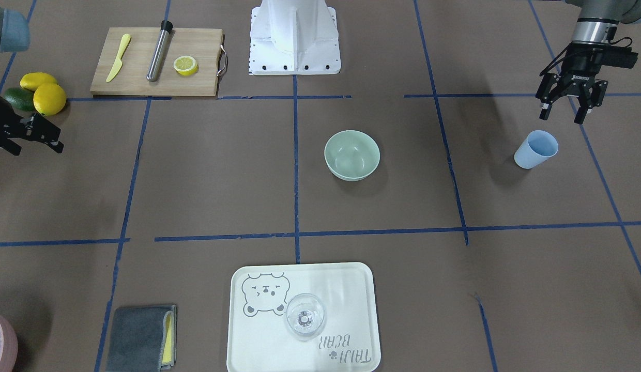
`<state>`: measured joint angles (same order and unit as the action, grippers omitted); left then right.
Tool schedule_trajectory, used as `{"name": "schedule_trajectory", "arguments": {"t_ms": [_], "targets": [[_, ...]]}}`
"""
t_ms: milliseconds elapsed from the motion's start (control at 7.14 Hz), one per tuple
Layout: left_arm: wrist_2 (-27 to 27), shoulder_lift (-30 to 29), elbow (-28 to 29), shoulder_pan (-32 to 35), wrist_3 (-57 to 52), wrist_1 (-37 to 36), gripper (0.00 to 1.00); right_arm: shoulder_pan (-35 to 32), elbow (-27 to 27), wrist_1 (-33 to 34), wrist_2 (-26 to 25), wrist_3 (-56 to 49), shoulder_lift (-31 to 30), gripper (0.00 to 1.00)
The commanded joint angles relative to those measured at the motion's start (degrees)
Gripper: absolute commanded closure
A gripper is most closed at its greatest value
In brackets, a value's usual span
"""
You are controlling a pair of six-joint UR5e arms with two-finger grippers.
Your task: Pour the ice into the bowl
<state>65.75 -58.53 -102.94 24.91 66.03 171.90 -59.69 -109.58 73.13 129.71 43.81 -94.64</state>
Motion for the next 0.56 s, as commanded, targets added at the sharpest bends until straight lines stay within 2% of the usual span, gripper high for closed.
{"name": "schedule_trajectory", "arguments": {"t_ms": [0,280,420], "targets": [[-16.5,0.3,0.0,-9.8,0.3,-0.2,0.0,0.0,0.2,0.0,0.0,0.0,0.0,0.0],[-24.0,0.3,1.6,-14.4,0.8,-1.5,0.0,0.0,0.3,0.0,0.0,0.0,0.0,0.0],[-26.9,0.2,3.9,-16.7,4.9,-1.5,0.0,0.0,0.2,0.1,0.0,0.0,0.0,0.0]]}}
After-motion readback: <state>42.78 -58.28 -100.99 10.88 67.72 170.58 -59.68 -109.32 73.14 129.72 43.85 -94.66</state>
